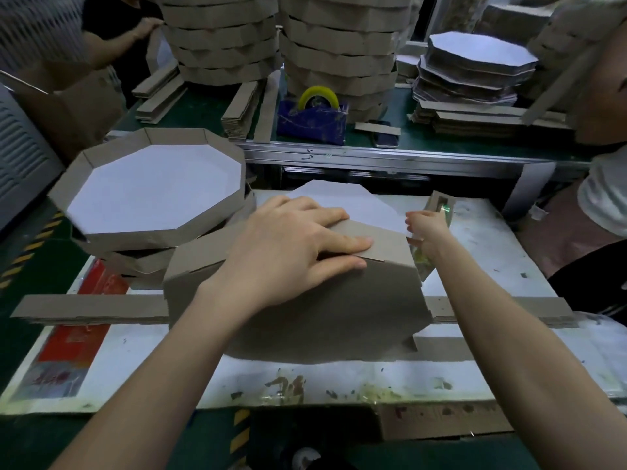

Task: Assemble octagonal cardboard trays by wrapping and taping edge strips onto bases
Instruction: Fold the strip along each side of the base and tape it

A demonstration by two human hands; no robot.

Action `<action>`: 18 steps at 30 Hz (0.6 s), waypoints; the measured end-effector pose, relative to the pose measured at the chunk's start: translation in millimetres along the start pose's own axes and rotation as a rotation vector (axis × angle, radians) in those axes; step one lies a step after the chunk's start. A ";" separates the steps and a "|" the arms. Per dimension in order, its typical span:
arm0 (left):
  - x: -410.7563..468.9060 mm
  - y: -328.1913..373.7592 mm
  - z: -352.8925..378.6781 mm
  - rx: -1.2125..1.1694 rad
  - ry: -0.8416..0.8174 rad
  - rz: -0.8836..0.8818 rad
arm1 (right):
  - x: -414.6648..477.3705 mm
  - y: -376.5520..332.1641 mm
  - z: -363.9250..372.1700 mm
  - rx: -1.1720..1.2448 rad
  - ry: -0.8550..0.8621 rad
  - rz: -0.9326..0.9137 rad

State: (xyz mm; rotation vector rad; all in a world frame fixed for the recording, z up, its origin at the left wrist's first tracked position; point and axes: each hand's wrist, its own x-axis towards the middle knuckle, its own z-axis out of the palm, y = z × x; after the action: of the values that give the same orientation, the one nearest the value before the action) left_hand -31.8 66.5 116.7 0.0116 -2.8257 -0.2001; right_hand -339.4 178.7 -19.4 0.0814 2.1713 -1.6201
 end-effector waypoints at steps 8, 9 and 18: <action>32.6 15.6 10.6 0.069 -0.008 0.016 | 46.8 40.0 -22.0 -0.009 0.184 0.291; 35.8 16.4 11.8 0.070 -0.016 0.014 | 53.8 43.9 -24.5 0.001 0.200 0.330; 49.3 20.4 19.3 0.094 -0.005 -0.012 | 72.0 46.5 -38.7 -0.072 0.073 0.366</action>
State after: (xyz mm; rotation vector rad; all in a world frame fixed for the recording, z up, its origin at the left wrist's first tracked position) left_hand -84.3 87.9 116.2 0.0489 -2.8378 -0.0701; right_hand -402.6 214.6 -79.1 0.4928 2.1130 -1.3490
